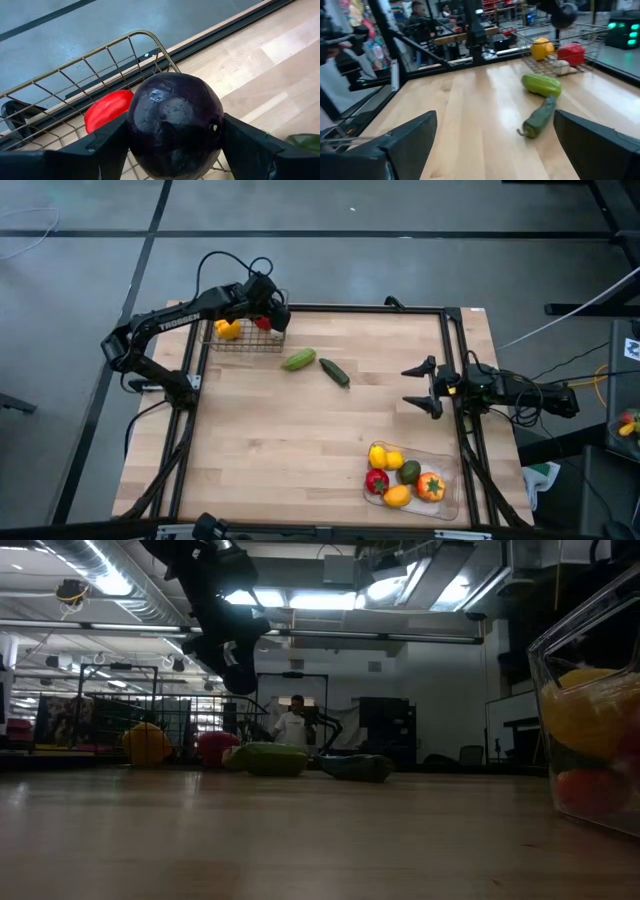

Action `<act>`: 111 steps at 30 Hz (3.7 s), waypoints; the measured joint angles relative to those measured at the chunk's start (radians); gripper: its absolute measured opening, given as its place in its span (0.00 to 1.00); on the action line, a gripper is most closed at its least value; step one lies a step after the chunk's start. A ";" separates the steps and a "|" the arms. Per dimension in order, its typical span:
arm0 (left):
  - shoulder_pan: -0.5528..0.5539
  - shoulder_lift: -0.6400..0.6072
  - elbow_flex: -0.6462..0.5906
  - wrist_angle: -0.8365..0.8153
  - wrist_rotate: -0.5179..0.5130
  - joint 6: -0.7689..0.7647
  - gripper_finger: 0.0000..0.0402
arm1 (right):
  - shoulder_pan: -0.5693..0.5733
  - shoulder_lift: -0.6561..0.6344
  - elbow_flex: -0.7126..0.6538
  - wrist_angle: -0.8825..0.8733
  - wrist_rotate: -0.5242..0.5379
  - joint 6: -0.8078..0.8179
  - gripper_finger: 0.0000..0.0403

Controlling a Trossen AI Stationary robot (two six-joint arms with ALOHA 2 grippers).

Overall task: Sort produce into baskets
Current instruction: Put the onion into the mesh basket, then put the chayote into the mesh basket

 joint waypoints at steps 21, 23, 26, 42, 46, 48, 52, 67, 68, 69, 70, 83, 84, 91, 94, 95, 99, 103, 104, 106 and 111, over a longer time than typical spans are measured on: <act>0.000 0.000 -0.001 -0.023 0.000 0.001 0.68 | 0.000 0.001 -0.039 0.108 0.015 -0.082 0.99; 0.000 0.000 -0.001 -0.023 0.000 0.001 0.68 | 0.000 0.001 -0.039 0.108 0.015 -0.082 0.99; 0.000 0.000 -0.001 -0.023 0.000 0.000 0.68 | 0.000 0.001 -0.039 0.108 0.015 -0.082 0.99; 0.021 0.009 -0.067 -0.146 0.001 -0.214 0.68 | 0.000 0.001 -0.039 0.108 0.015 -0.080 0.99; 0.047 0.009 -0.142 -0.088 0.006 -0.223 0.68 | 0.000 0.001 -0.039 0.107 0.015 -0.080 0.99; 0.060 0.009 -0.169 -0.059 0.007 -0.234 0.68 | 0.000 0.001 -0.039 0.107 0.015 -0.080 0.99; 0.078 0.009 -0.226 0.005 0.026 -0.235 0.68 | 0.000 0.001 -0.039 0.107 0.015 -0.080 0.99; 0.097 0.009 -0.298 0.099 0.058 -0.211 0.85 | 0.000 0.001 -0.039 0.107 0.015 -0.080 0.99; 0.097 0.009 -0.298 0.105 0.058 -0.215 0.87 | 0.000 0.001 -0.039 0.107 0.015 -0.080 0.99; 0.098 0.009 -0.298 0.117 0.058 -0.214 0.89 | 0.000 0.001 -0.039 0.107 0.014 -0.080 0.99; 0.098 0.006 -0.298 0.133 0.058 -0.206 0.91 | 0.000 0.001 -0.039 0.107 0.014 -0.080 0.99; 0.029 -0.155 -0.298 0.556 0.130 0.058 0.96 | 0.000 0.001 -0.039 0.107 0.014 -0.080 0.99; 0.010 -0.166 -0.298 0.593 0.137 0.087 0.96 | 0.000 0.001 -0.039 0.107 0.014 -0.080 0.99; -0.161 -0.169 -0.298 0.701 0.142 0.126 0.96 | 0.000 0.001 -0.039 0.107 0.014 -0.080 0.99; -0.242 -0.146 -0.298 0.689 0.142 0.177 0.96 | 0.000 0.001 -0.039 0.107 0.014 -0.080 0.99; -0.272 -0.135 -0.298 0.694 0.141 0.206 0.96 | 0.000 0.001 -0.039 0.107 0.014 -0.080 0.99; -0.379 -0.082 -0.298 0.696 0.068 0.300 0.96 | 0.000 0.001 -0.039 0.107 0.014 -0.080 0.99; -0.460 -0.014 -0.293 0.678 -0.023 0.340 0.96 | 0.000 0.001 -0.039 0.107 0.014 -0.080 0.99; -0.473 0.002 -0.281 0.652 -0.034 0.340 0.96 | 0.000 0.001 -0.039 0.107 0.014 -0.080 0.99; -0.488 0.041 -0.244 0.586 -0.045 0.338 0.96 | 0.000 0.001 -0.039 0.107 0.014 -0.080 0.99; -0.484 0.153 -0.142 0.374 -0.069 0.297 0.96 | 0.000 0.001 -0.039 0.107 0.014 -0.080 0.99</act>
